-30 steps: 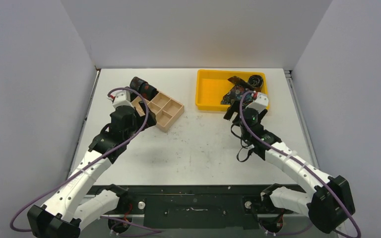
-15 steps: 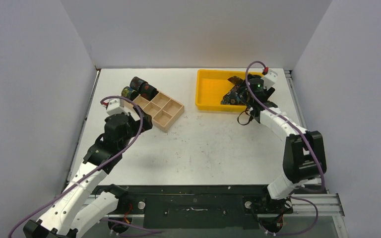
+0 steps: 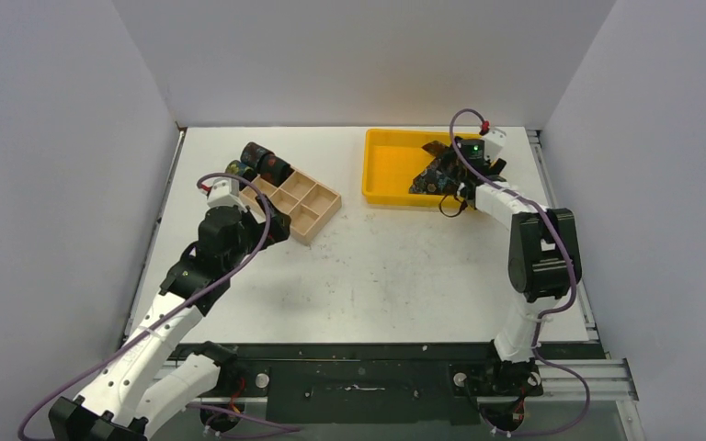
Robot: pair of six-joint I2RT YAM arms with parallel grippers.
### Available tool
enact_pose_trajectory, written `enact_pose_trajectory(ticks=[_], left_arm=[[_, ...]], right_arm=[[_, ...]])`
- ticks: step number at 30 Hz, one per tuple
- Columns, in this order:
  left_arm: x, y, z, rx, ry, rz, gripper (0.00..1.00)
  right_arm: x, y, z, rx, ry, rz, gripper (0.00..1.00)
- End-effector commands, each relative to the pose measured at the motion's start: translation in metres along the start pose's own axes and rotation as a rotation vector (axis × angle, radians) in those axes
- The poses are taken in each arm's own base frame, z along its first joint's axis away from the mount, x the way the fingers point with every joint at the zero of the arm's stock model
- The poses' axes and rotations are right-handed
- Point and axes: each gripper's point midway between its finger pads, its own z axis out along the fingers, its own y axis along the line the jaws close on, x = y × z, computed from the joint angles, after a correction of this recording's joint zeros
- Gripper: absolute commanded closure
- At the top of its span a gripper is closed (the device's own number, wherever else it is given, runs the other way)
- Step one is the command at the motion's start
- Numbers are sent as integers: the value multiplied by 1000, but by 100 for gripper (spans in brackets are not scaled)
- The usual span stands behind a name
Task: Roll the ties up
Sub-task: Pick up the tie from the bin.
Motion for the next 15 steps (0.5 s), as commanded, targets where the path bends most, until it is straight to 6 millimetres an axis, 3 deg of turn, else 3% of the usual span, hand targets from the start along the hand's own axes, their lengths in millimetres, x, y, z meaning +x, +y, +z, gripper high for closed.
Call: enact_pose_trajectory(ticks=[1,7,15], left_arm=[[-11,-12,3,58,-27,-28,4],[-6,-9,9,66,-1,-61,3],[-2,-2,18,38,26,-73,4]], right_arm=[[-61,-11,-3,-28,-148,158,5],[-63,-24,36,52,-67,211,9],[-63,-17,68,83,-41,241,19]])
